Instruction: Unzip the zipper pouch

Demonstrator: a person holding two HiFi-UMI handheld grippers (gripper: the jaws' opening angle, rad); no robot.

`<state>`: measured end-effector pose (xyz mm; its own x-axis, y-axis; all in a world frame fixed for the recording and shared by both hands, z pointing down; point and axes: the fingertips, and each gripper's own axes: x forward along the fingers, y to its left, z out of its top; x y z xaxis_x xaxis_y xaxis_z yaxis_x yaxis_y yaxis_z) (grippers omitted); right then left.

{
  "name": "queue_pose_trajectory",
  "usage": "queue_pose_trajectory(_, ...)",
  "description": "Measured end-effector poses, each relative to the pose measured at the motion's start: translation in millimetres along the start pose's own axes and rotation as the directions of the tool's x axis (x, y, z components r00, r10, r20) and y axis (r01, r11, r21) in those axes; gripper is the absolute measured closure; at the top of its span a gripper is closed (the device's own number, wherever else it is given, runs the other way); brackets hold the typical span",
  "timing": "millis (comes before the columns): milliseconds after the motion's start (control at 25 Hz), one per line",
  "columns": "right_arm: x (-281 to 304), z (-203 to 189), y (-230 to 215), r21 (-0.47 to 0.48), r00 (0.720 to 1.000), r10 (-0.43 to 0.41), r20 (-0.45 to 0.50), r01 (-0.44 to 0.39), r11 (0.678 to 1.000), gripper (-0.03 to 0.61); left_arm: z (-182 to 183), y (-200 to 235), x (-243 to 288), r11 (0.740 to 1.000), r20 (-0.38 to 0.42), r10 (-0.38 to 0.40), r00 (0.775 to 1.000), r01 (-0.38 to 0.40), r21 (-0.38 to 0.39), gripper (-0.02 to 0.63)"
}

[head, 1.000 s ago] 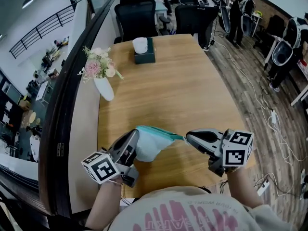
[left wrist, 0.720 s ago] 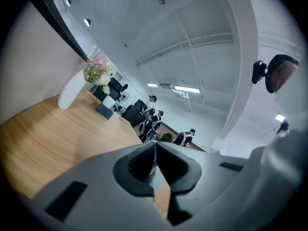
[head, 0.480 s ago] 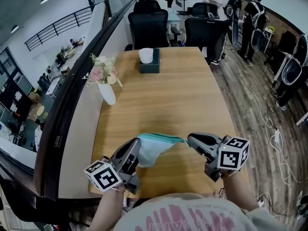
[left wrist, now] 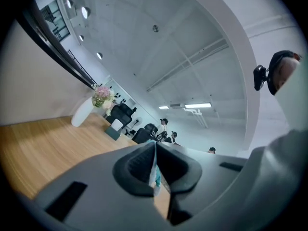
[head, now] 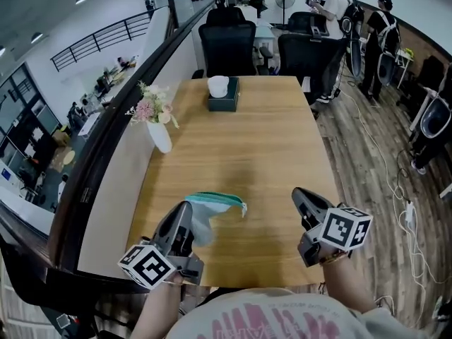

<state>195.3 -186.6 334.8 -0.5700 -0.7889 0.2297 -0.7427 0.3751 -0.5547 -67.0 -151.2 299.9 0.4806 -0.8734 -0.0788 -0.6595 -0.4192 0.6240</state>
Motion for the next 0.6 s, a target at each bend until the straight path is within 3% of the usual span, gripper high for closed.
queue_pose_trajectory(280, -25.5, 6.2, -14.8, -0.034, 0.995, -0.068, 0.069, 0.071, 0.997, 0.58, -7.4, -13.0, -17.8, 0.993, 0.044, 0.085, 0.995, -0.088, 0.081, 0.601)
queue_pose_trajectory(600, -51.4, -2.6, -28.3, -0.086, 0.996, -0.077, 0.045, 0.081, 0.993, 0.58, -32.0, -26.4, -32.8, 0.991, 0.056, 0.12, 0.991, -0.123, 0.054, 0.601)
